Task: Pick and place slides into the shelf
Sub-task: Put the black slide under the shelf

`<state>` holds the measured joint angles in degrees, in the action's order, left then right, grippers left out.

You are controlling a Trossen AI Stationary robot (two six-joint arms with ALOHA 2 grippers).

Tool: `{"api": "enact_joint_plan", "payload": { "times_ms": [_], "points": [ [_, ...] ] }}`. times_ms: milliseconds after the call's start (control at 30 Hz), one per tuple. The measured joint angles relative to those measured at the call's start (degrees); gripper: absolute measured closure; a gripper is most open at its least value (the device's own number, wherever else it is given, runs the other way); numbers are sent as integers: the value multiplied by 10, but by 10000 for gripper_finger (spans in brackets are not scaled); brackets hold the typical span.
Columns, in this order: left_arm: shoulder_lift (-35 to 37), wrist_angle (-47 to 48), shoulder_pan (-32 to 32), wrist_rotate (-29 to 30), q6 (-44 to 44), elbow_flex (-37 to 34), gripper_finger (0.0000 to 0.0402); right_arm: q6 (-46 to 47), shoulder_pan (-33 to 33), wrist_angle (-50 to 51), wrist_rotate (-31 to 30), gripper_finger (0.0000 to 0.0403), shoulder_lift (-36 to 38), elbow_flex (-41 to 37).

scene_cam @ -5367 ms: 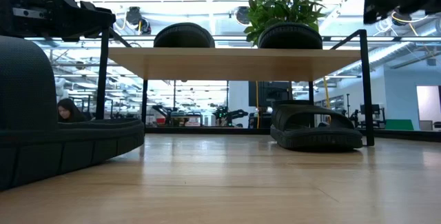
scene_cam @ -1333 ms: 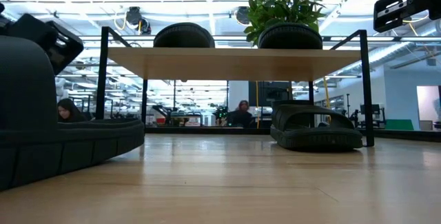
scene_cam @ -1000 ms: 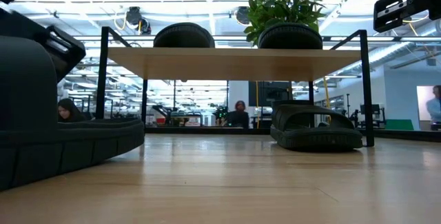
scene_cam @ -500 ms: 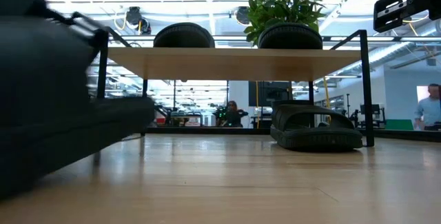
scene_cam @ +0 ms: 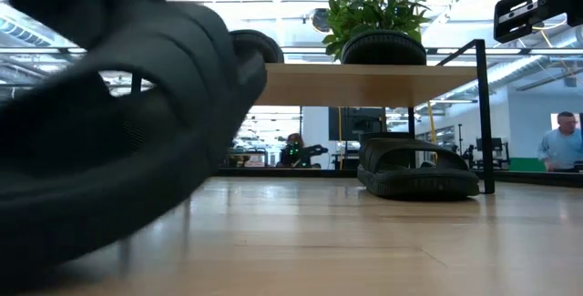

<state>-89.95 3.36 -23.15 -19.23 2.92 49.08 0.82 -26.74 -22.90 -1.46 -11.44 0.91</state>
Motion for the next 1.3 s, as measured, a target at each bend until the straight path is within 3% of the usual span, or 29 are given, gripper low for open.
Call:
{"api": "enact_joint_plan", "payload": {
  "times_ms": [433, 767, 967, 1300],
  "points": [
    [0, 7, 52, -48, -2, 0, 401, -2, 0, 0, 0, 403, 0, 0],
    [0, -15, 44, -127, -21, -1, 401, -6, 0, 0, 0, 403, 0, 0],
    [0, -38, 70, -187, -45, -1, 401, -5, 0, 0, 0, 403, 0, 0],
    [-6, -39, 94, -212, -64, -1, 401, -5, 0, -4, 0, 403, 0, 0]
  ]
}}
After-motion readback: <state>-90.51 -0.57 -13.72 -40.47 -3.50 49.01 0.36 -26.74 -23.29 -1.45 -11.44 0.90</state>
